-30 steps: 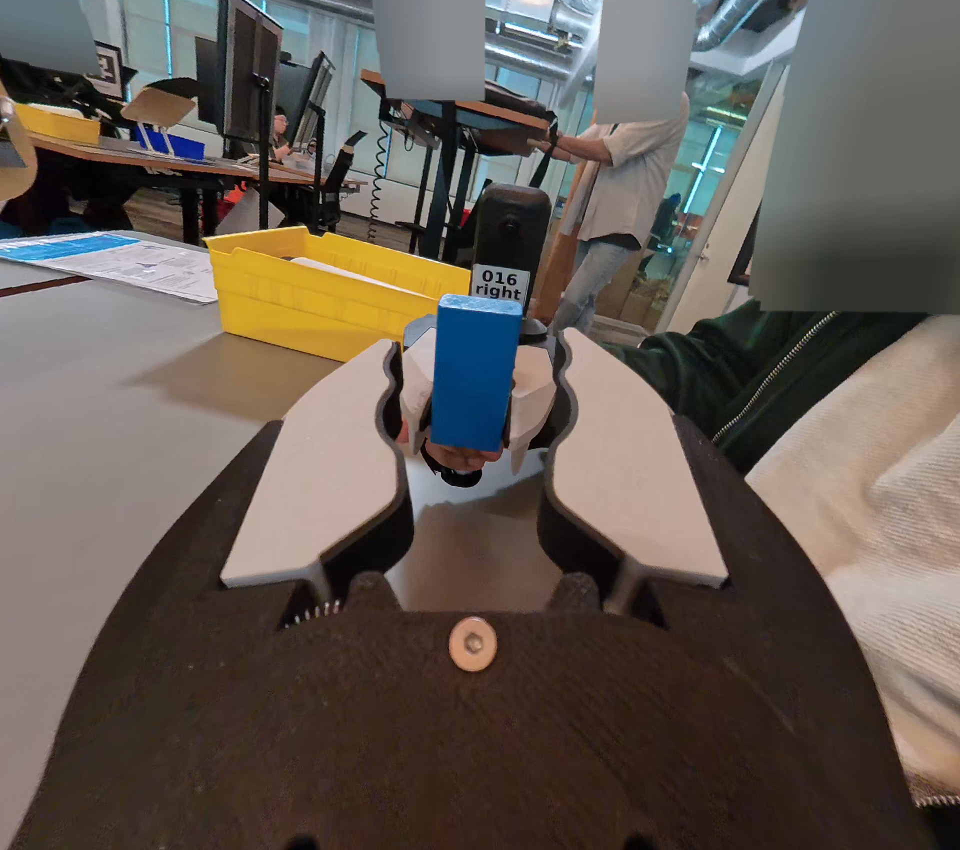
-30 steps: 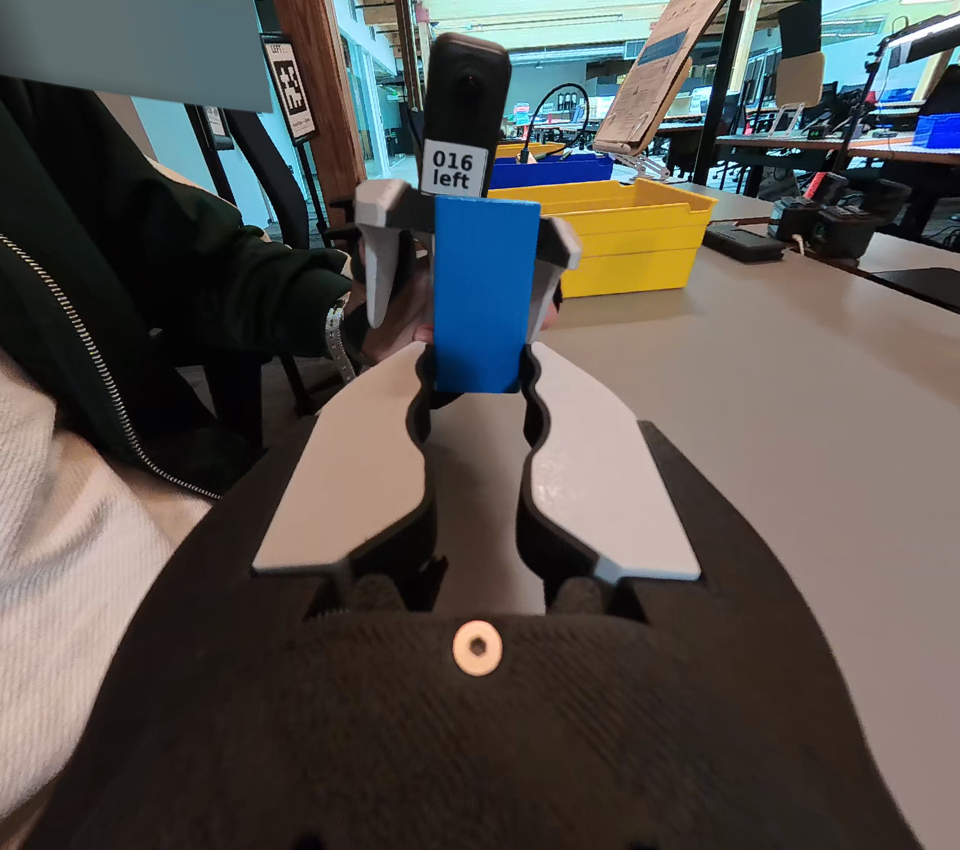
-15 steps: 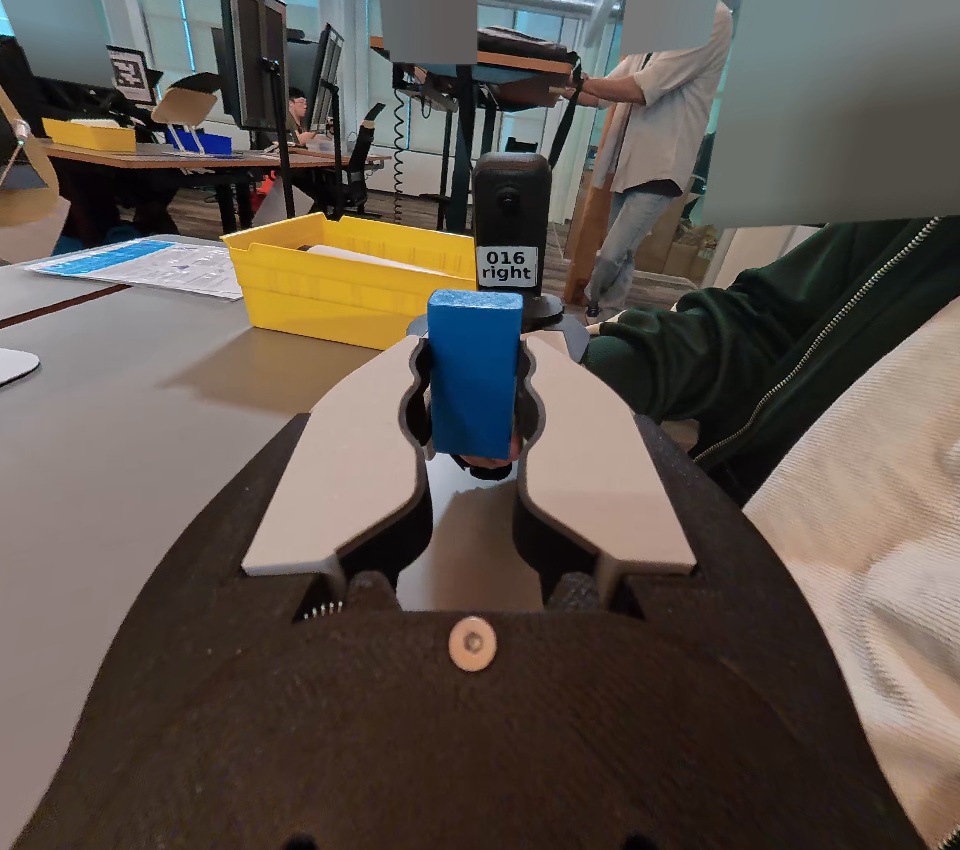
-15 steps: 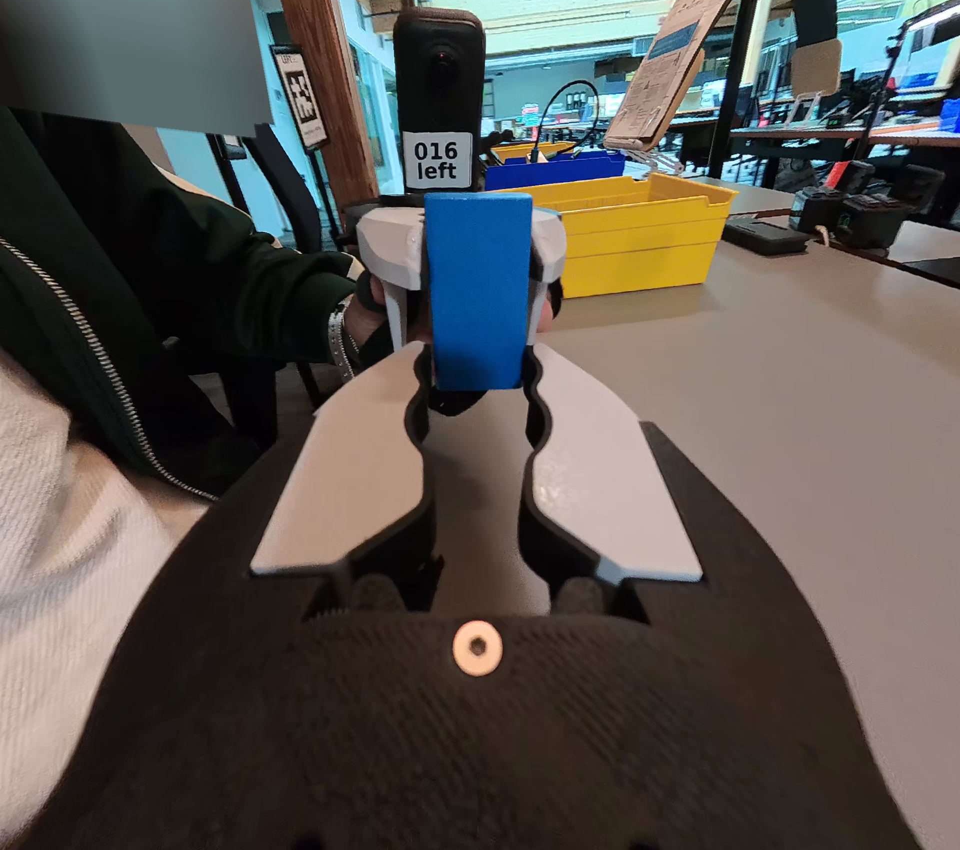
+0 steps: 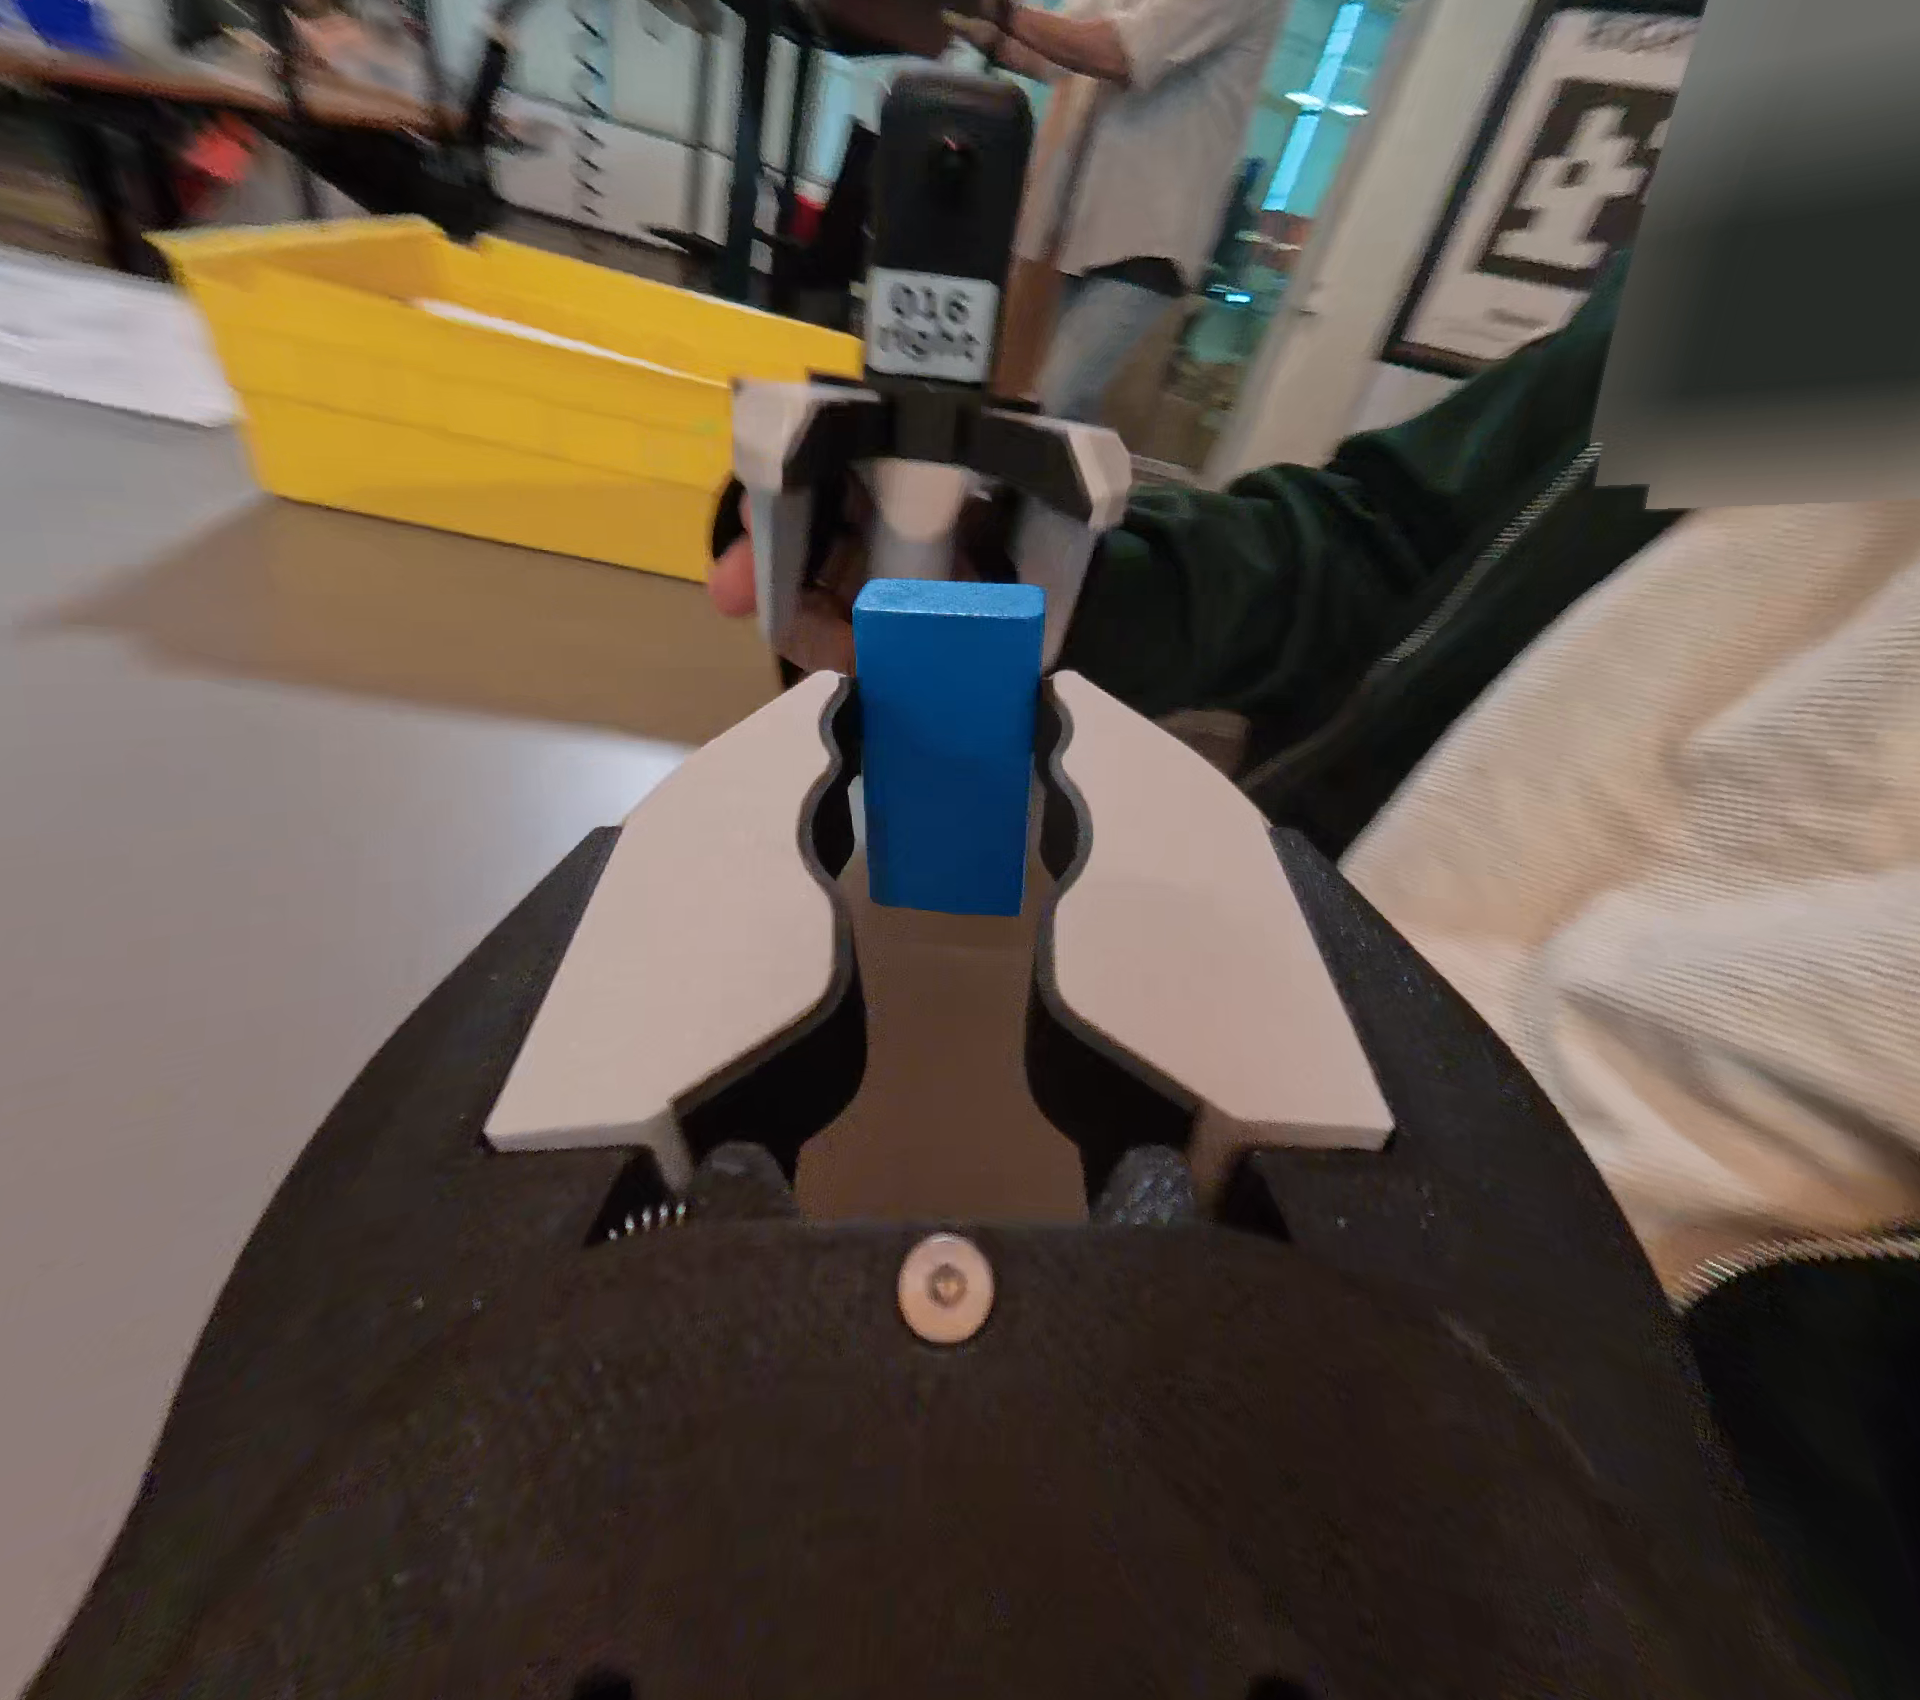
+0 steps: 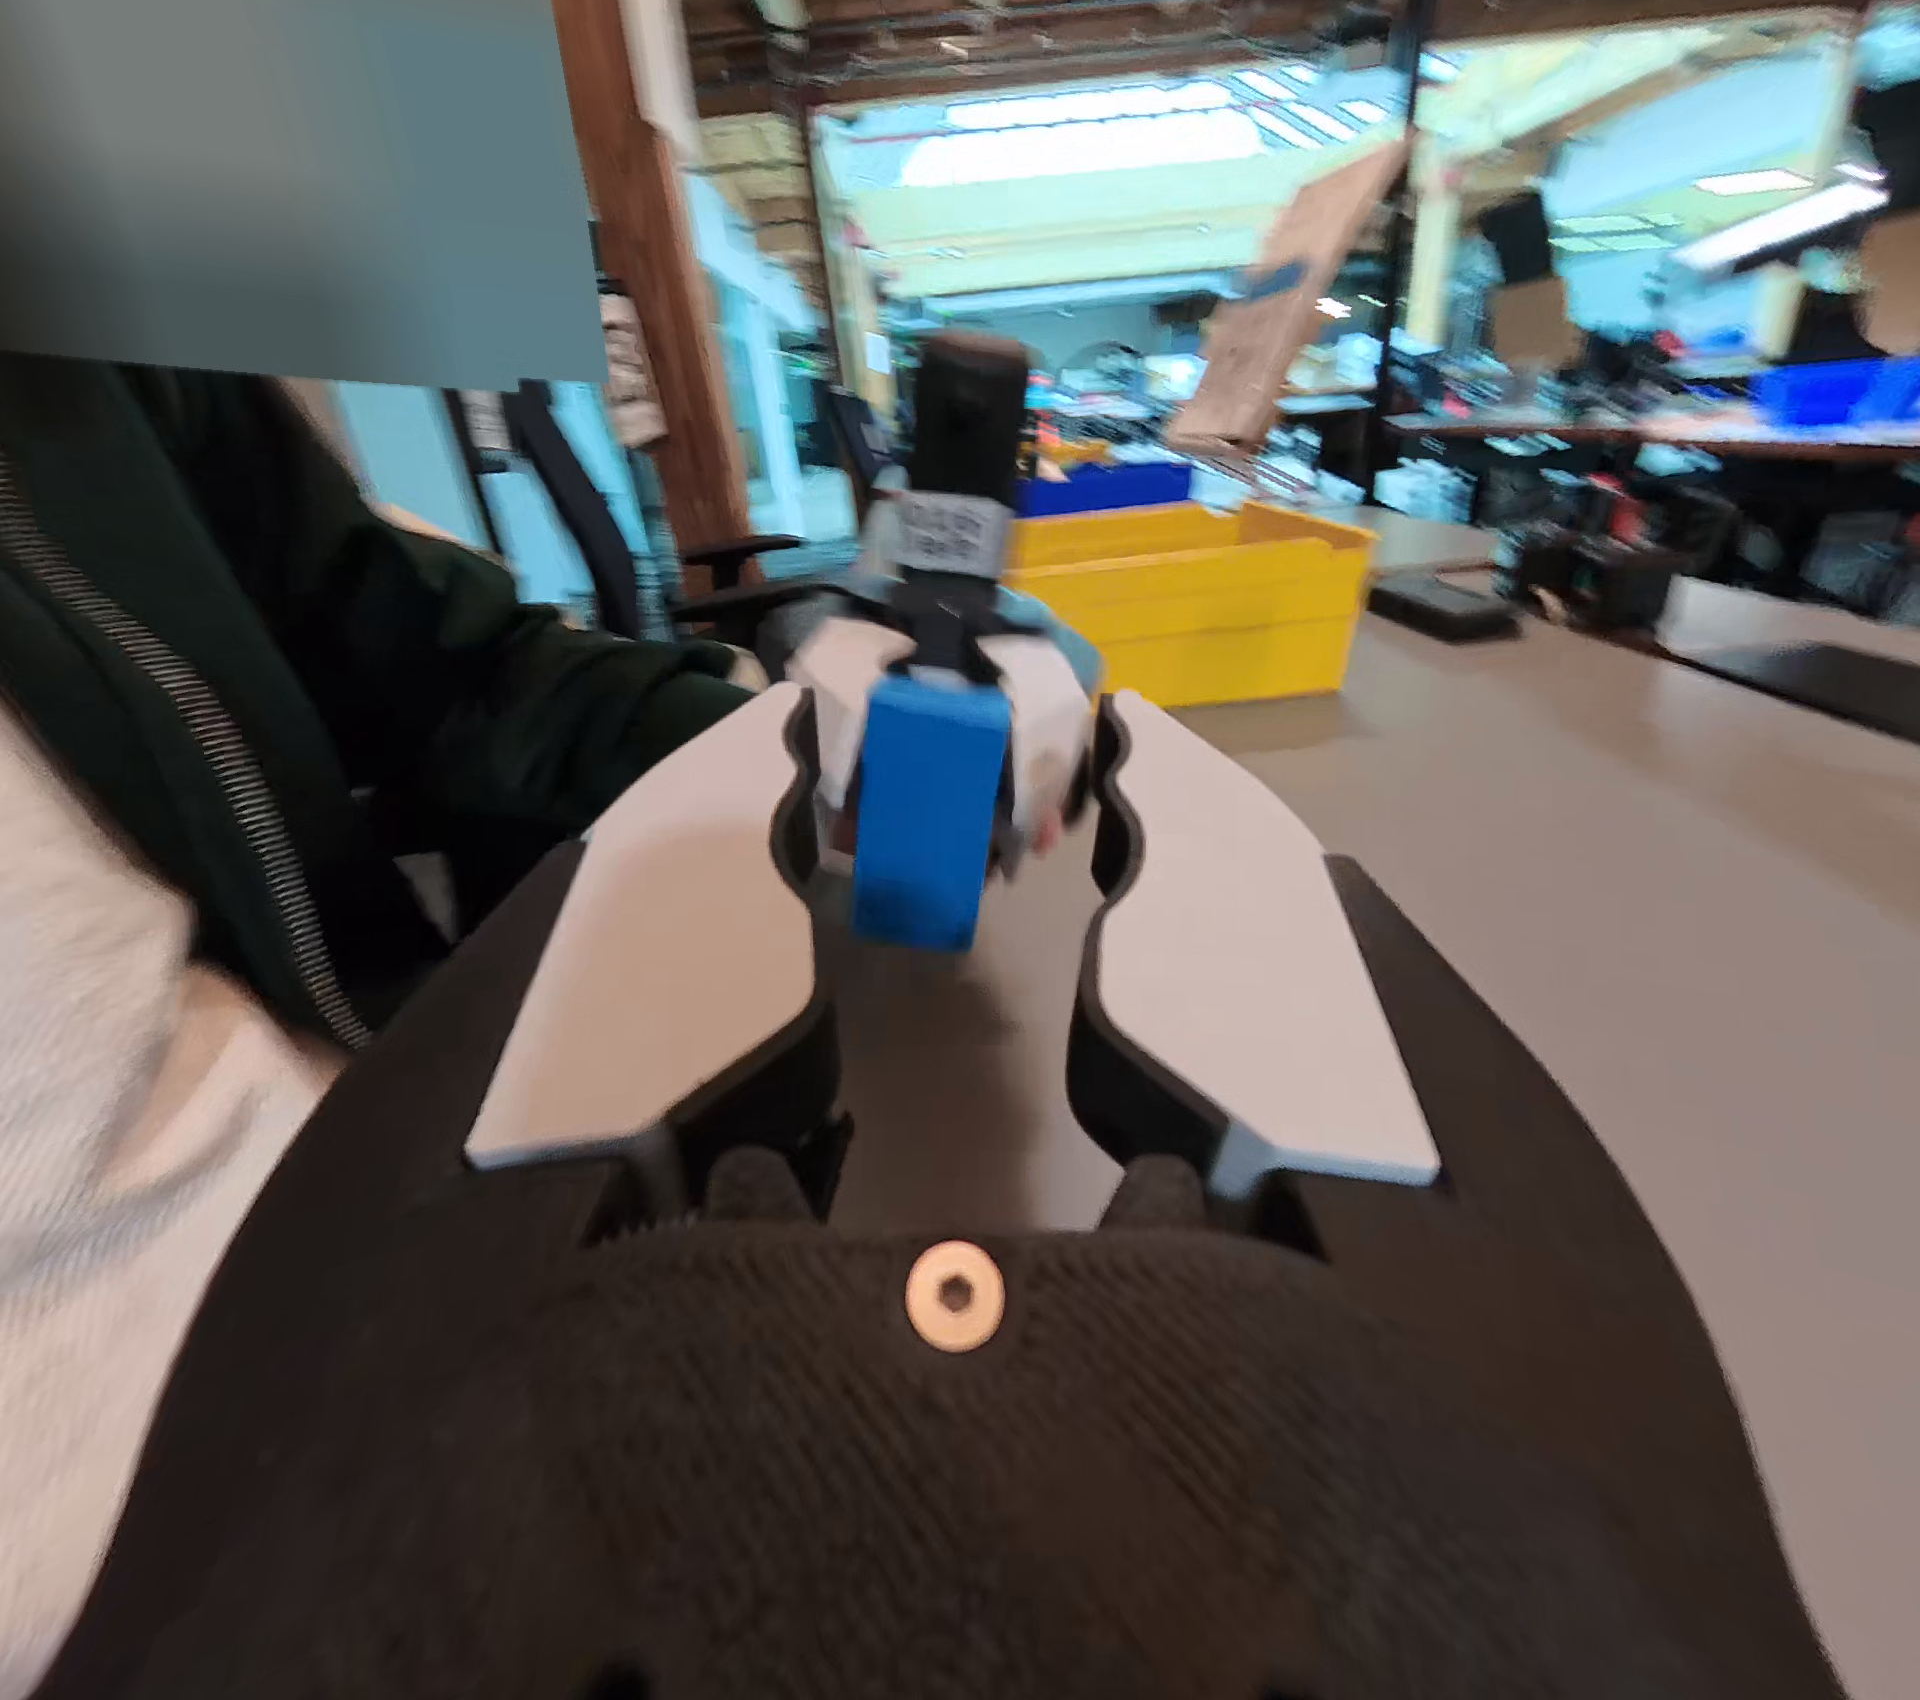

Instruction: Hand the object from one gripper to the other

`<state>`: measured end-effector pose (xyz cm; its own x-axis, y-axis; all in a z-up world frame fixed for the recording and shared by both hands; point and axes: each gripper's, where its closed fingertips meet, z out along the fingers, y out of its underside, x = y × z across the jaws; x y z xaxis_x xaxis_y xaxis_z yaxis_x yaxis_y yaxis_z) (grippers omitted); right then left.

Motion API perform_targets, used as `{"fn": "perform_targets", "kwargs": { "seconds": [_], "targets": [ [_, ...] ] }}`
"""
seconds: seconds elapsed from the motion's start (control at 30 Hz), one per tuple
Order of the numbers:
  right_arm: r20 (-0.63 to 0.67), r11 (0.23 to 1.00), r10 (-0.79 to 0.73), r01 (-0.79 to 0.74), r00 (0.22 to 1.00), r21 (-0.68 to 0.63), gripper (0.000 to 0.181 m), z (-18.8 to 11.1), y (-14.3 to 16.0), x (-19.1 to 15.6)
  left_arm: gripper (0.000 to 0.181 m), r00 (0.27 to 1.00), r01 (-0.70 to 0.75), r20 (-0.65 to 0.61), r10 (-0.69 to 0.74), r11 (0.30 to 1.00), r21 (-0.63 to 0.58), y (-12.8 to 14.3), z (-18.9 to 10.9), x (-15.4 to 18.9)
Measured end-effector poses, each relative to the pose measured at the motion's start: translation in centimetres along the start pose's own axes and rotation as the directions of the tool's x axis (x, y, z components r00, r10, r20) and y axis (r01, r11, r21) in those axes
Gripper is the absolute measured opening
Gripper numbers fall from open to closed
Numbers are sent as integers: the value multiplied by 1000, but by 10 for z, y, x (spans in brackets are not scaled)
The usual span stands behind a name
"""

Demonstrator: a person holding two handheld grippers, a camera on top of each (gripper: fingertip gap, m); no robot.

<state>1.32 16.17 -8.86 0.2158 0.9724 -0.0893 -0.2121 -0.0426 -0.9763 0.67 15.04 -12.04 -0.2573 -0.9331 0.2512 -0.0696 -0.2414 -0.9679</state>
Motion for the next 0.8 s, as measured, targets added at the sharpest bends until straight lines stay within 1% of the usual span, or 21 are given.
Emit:
{"fn": "perform_targets", "kwargs": {
  "seconds": [0.07, 0.1, 0.13, 0.2, 0.23, 0.27, 0.33, 0.4, 0.5, 0.63, 0.7, 0.8],
  "targets": [
    [80, 1000, 8, -8, 997, 8, 46, -3, -5, -10, 33, 977, 142, -151, -148, 989, -50, 7, 2, 14],
    [123, 1000, 18, -18, 992, 3, 42, -4, -5, -16, 33, 942, 227, -236, -240, 970, -81, 9, 2, 22],
    [154, 1000, 26, -24, 988, -14, 41, -3, -4, -21, 34, 886, 317, -317, -339, 941, -121, 11, 1, 30],
    [204, 997, 37, -21, 978, -81, 39, -1, 6, -30, 34, 760, 470, -392, -517, 855, -217, 15, -1, 36],
    [221, 991, 35, -5, 975, -133, 39, 1, 15, -34, 35, 695, 514, -425, -580, 814, -272, 17, -3, 41],
    [229, 982, 30, 13, 973, -186, 40, 2, 24, -37, 35, 652, 538, -428, -625, 780, -319, 22, -3, 43],
    [253, 963, 34, 35, 967, -265, 41, 3, 39, -42, 35, 606, 536, -423, -674, 738, -409, 33, -4, 50],
    [294, 949, 76, 21, 953, -315, 39, 3, 49, -50, 35, 594, 516, -399, -698, 711, -477, 43, -2, 57],
    [355, 923, 126, 21, 926, -384, 34, 3, 63, -65, 36, 567, 490, -399, -721, 684, -541, 50, 0, 68],
    [420, 885, 156, 62, 894, -461, 25, 3, 78, -83, 36, 531, 479, -393, -751, 648, -592, 57, 1, 76],
    [439, 881, 144, 87, 887, -465, 17, 4, 82, -87, 36, 503, 478, -396, -768, 629, -613, 60, 0, 79],
    [447, 879, 138, 99, 884, -466, 16, 4, 83, -88, 36, 500, 475, -400, -768, 629, -615, 61, 0, 80]
  ]
}}
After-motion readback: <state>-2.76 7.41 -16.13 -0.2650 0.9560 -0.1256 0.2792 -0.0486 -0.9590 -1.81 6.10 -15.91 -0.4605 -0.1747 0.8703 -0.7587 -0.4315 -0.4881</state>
